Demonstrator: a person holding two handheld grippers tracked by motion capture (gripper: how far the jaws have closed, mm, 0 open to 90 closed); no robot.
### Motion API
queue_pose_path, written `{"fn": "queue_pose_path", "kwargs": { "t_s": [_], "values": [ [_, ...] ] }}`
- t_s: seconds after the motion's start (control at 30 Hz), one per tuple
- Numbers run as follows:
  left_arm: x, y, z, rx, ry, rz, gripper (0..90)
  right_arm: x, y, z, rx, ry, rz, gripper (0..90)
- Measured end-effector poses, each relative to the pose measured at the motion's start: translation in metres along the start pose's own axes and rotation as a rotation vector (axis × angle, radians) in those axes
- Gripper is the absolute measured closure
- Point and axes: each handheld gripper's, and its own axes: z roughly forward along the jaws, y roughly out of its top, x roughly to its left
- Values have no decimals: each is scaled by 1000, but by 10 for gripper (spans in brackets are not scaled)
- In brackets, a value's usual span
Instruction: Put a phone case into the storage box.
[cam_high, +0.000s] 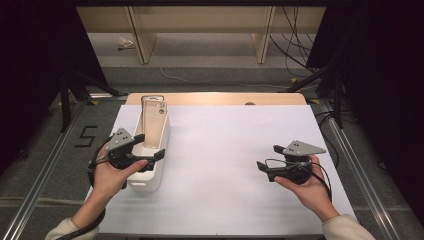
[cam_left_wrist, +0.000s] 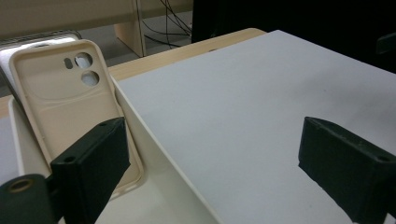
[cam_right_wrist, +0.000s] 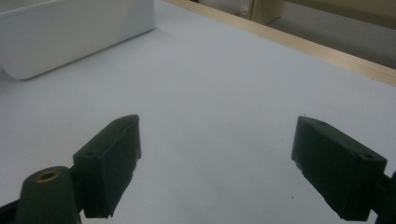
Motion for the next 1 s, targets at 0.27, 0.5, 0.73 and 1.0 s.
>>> {"fn": "queue_pose_path", "kwargs": {
  "t_s": [0.27,0.5,0.73,1.0],
  "values": [
    [-9,-11,-5,-5,-11,12,86,0,0,0,0,1,0,166],
    [-16,-19,-6,-22,-10,28,99,0,0,0,1,1,1,166],
    [-20,-28,-5,-13,-13,43,99,0,0,0,-3,1,-2,166],
    [-22,-37,-6,3,-11,66,96,0,0,0,0,3,-2,166]
  ]
}}
